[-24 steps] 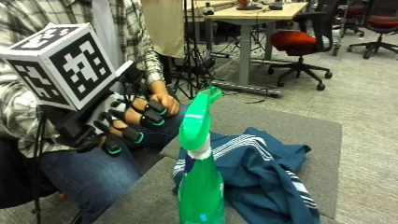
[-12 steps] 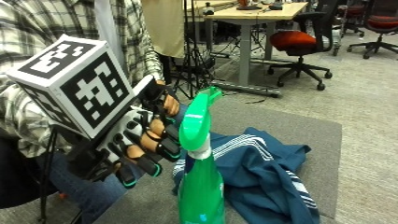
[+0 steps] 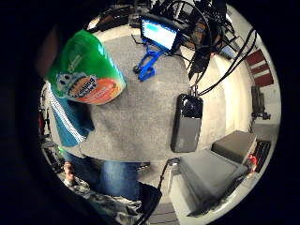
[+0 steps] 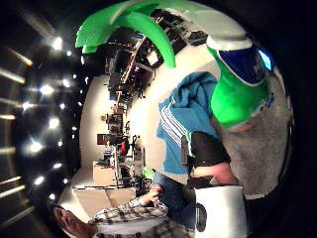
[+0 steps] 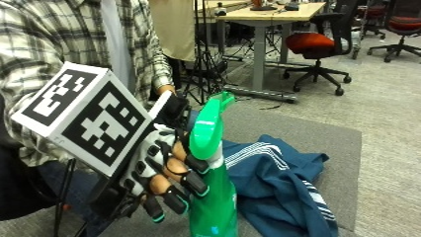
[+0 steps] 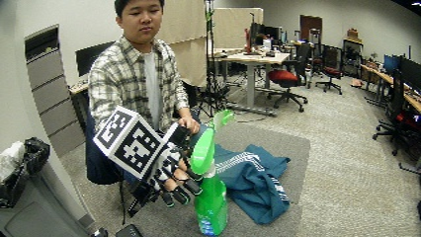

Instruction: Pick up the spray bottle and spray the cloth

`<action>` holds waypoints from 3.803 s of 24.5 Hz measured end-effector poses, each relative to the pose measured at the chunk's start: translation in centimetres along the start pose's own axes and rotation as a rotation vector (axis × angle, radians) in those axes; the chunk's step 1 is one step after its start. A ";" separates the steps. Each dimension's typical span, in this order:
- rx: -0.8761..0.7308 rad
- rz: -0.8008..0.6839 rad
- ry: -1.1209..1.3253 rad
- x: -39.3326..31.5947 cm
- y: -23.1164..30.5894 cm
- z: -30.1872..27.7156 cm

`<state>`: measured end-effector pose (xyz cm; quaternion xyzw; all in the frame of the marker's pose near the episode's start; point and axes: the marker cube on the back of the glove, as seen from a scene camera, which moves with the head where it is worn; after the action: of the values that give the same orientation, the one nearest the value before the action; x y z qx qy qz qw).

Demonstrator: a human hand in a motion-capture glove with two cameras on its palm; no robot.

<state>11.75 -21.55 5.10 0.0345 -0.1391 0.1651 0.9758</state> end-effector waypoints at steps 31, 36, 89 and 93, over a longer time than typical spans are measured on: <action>0.366 -0.001 -0.509 -0.2 -5.2 3.1; 0.421 -0.010 -0.489 -0.1 -6.3 3.0; 0.545 -0.352 -0.139 -12.9 -4.3 -7.3; 0.510 -0.427 -0.047 -14.5 -3.0 -6.0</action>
<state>1.18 -28.22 -4.77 0.3097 -0.1052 -0.0147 0.9449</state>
